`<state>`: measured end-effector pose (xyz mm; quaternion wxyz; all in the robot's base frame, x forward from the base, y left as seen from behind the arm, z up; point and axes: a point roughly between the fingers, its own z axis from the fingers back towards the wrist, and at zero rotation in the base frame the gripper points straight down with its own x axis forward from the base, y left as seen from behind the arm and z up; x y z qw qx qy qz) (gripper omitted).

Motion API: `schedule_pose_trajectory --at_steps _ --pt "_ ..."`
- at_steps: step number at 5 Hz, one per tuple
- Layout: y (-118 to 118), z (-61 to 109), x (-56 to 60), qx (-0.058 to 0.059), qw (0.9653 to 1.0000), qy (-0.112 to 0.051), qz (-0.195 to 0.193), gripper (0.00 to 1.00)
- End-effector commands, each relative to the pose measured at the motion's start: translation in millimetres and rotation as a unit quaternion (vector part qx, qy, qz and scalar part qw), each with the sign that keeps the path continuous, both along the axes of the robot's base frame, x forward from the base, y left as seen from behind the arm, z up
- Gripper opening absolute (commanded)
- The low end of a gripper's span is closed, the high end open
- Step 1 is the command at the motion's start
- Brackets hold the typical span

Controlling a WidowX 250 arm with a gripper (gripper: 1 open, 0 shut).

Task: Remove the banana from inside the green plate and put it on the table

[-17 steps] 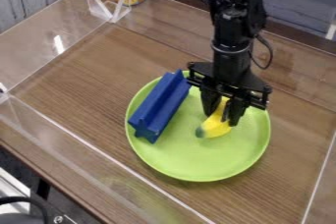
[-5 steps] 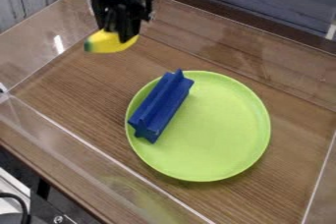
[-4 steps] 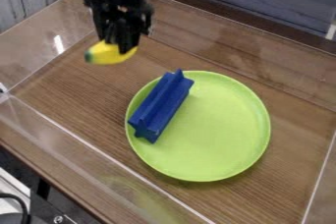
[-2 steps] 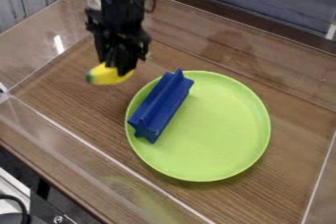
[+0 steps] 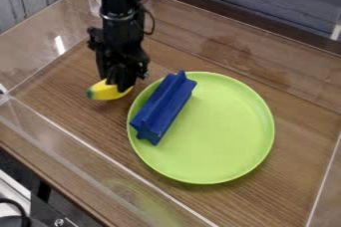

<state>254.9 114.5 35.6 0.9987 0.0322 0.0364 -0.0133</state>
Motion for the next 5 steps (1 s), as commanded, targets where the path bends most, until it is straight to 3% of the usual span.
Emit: schedule_pose_trajectory --at_steps 1,3,5 --pt "3.6 5.4 2.9 0.003 0.9999 -0.015 0.003 1.00" --pt "2.3 4.8 3.5 -0.013 0.9996 -0.022 0.010 1.00" --pt "1.1 28.3 8.9 -0.020 0.9989 -0.040 0.015 1.00"
